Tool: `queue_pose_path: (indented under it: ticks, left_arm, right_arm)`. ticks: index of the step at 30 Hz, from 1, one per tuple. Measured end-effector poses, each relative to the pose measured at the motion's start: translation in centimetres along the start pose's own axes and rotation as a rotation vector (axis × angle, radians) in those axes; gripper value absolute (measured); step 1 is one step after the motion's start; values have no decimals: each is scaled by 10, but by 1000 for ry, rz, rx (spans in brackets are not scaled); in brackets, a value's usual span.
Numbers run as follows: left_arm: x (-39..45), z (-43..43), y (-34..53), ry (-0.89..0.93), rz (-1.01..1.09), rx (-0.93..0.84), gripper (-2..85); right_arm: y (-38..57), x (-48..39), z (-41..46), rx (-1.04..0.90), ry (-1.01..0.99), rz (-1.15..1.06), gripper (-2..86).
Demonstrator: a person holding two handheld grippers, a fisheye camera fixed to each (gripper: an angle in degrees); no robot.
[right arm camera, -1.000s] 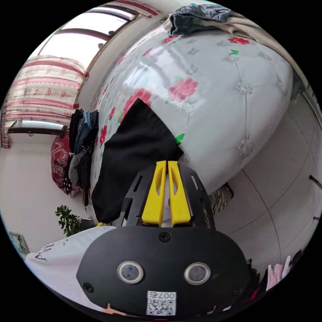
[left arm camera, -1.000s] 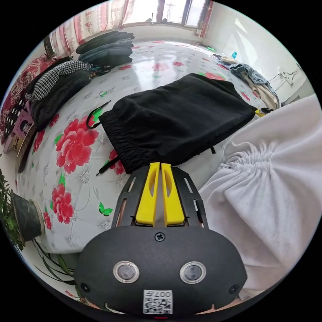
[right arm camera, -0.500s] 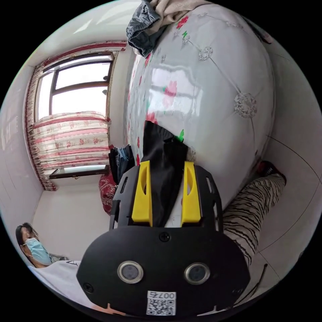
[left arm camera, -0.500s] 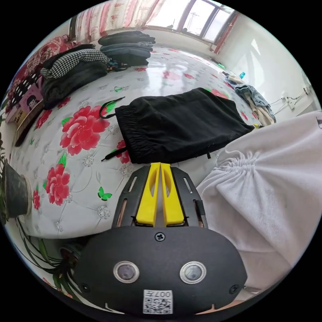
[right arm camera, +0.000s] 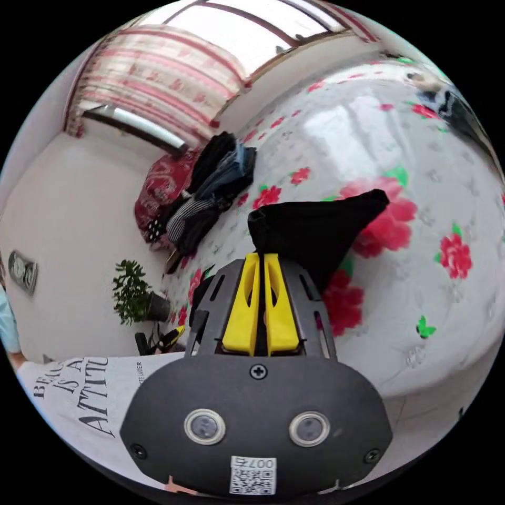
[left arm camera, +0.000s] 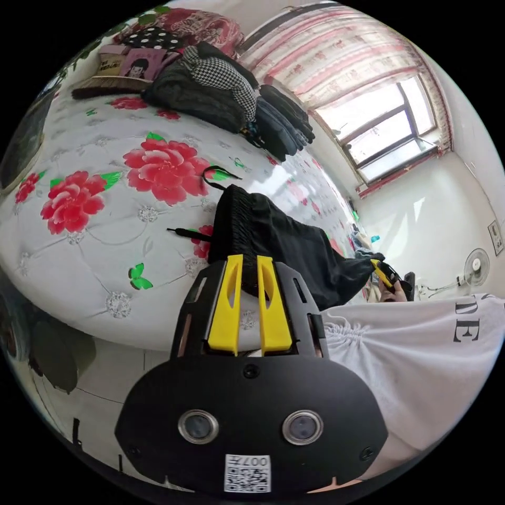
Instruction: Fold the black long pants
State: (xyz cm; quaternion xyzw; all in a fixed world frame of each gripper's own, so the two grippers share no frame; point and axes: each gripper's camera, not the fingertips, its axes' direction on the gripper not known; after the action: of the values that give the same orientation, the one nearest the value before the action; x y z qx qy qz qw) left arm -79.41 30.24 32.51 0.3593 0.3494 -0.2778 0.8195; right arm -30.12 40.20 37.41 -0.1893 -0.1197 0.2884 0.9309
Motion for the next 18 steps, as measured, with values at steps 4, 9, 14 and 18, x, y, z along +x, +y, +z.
queue_pose_path:
  ticks: [4, 9, 14, 18]
  left_arm:
    - [-17, -17, 3, 67, -91, 64, 73]
    - [-43, -36, 7, 126, -198, 110, 90]
    - [-59, -44, 3, 128, -232, 83, 107]
    - [-71, -45, -6, 155, -245, 43, 122]
  right_arm:
    - [-23, -128, 77, -251, -163, -414, -2]
    - [13, -209, 198, -651, -268, -687, 5]
    - [36, -186, 263, -962, -221, -660, 32]
    - [-6, -135, 217, -812, -242, -501, 43]
